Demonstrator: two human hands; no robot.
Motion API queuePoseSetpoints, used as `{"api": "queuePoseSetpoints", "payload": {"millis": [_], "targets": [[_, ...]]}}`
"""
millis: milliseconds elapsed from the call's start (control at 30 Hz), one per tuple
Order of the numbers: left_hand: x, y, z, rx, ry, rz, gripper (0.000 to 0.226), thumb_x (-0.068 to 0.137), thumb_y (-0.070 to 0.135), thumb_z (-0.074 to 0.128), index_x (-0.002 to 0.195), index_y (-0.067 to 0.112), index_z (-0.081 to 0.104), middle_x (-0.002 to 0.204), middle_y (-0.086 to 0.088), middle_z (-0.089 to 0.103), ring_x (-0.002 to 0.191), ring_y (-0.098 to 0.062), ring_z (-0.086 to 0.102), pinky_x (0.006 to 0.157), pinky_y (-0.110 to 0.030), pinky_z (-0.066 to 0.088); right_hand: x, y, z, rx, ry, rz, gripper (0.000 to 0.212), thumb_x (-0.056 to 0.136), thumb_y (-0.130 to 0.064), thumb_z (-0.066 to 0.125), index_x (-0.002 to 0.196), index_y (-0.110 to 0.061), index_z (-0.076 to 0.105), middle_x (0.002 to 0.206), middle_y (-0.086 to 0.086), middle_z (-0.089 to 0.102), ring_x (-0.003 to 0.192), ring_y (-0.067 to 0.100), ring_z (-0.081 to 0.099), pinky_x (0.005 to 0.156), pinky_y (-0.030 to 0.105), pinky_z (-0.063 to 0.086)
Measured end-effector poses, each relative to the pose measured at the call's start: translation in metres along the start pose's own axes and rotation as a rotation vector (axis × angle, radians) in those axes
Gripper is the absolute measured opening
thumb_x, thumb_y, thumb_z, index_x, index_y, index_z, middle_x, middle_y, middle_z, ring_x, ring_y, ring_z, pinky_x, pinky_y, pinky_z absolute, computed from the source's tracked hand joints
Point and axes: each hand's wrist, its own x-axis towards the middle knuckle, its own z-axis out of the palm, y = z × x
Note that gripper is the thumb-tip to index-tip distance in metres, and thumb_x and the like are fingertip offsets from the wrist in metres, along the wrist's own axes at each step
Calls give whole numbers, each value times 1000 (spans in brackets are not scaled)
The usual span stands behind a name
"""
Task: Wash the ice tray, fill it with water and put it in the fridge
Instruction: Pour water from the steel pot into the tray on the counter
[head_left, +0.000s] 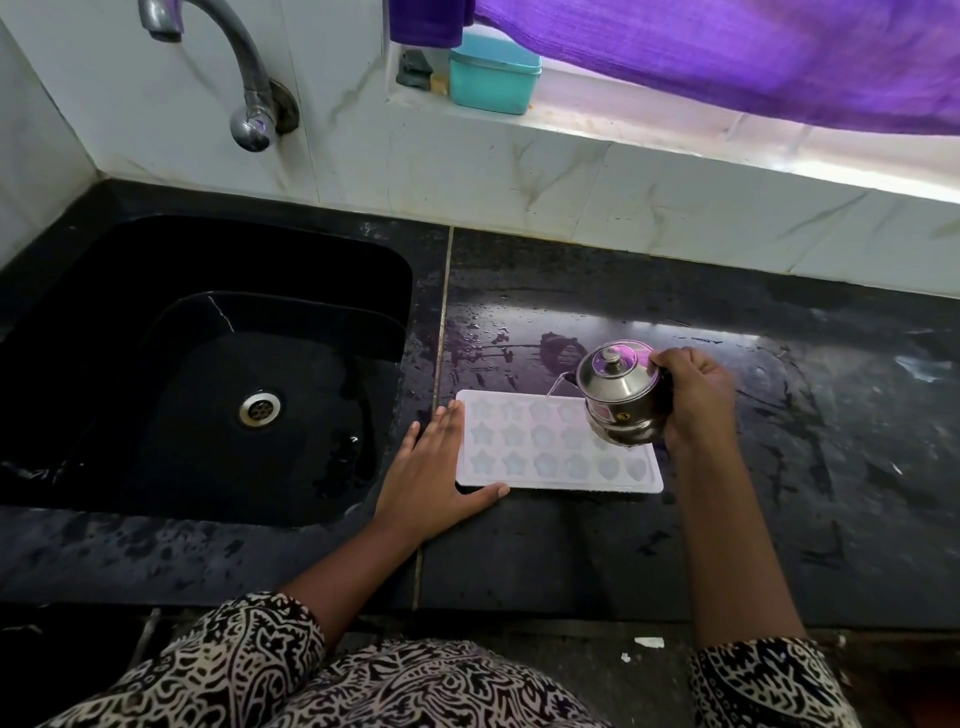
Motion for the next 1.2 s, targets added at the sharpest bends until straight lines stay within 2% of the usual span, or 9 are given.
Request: {"api": "queuePoseSetpoints", "payload": {"millis": [100, 367, 700, 867, 1067, 1200], "targets": [[0, 0, 0, -1, 2, 2, 112, 76, 84, 32, 155, 14, -5, 164, 2, 1, 150, -8, -1, 120, -32, -3, 1, 0, 0, -4, -2, -12, 20, 77, -12, 63, 61, -17, 53, 63, 4, 53, 62, 17, 52, 60, 29, 48], [0, 0, -1, -1, -8, 5, 113, 74, 86, 28, 155, 15, -6, 164, 3, 1, 150, -9, -2, 119, -32, -4, -1, -1, -1, 8, -8, 10, 17, 73, -15, 64, 60, -19, 54, 65, 5, 53, 70, 23, 52, 66, 38, 48], [0, -1, 1, 4, 4, 0, 114, 72, 87, 25, 155, 15, -6, 164, 3, 2, 149, -7, -1, 118, -30, -5, -2, -2, -2, 10, -8, -7, 21, 73, -15, 64, 57, -20, 52, 58, -1, 51, 58, 15, 50, 57, 27, 46], [0, 0, 1, -3, 6, -1, 114, 72, 87, 26, 155, 15, -4, 164, 3, 4, 150, -8, 1, 119, -31, -4, -2, -2, -2, 26, -1, -4, 19, 77, -13, 63, 61, -19, 55, 62, 1, 55, 61, 15, 54, 59, 29, 49], [0, 0, 0, -3, -3, 1, 115, 71, 87, 25, 155, 15, -5, 164, 2, 3, 150, -8, 0, 118, -30, -5, -4, -9, 4, 231, -17, 82, 37, 80, -2, 58, 47, -18, 62, 52, -4, 60, 56, 13, 57, 63, 28, 47], [0, -1, 1, 4, -6, 0, 115, 71, 88, 24, 155, 15, -7, 164, 3, 2, 150, -8, 0, 119, -31, -4, -10, -12, 14, 208, -56, 42, 29, 81, -2, 58, 55, -17, 58, 53, -4, 56, 55, 11, 54, 58, 25, 46]]}}
